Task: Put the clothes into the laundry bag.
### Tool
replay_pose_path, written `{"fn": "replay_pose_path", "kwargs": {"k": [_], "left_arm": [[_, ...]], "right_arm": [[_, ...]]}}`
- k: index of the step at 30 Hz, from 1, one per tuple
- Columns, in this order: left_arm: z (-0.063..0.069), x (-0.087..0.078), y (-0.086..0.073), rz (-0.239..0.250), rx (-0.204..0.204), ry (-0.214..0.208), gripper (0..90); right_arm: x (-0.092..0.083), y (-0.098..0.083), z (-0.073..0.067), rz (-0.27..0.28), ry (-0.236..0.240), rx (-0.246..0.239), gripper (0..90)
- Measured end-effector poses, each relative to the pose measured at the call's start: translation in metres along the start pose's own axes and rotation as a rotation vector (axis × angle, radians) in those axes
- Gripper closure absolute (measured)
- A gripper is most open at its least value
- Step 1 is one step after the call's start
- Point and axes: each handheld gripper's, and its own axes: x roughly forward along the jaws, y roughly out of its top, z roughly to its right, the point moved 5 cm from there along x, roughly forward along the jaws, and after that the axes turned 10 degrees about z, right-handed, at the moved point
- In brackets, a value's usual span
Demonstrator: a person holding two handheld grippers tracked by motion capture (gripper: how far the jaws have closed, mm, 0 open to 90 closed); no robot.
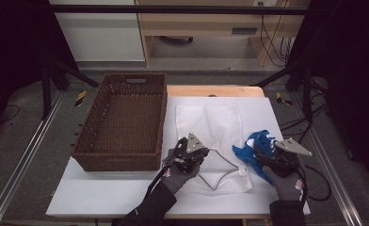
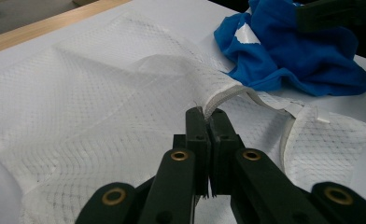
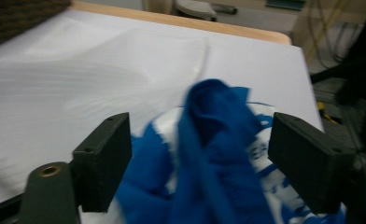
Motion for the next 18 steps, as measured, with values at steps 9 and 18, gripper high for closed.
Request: {"fn": "replay_pose_path", "kwargs": {"k": [9,18], "left_arm": [[0.001,0.000,-0.002,-0.004,0.002,-0.007,88.3],[0.001,-0.001,-0.002,-0.006,-0.006,-0.009,88.3]], "right_arm": [[0.043,-0.032,0.019,-0.165,-0.061,-0.013,26.9],[0.045,-0.037,0.019,-0.216,-0.071,0.001,63.7]]}}
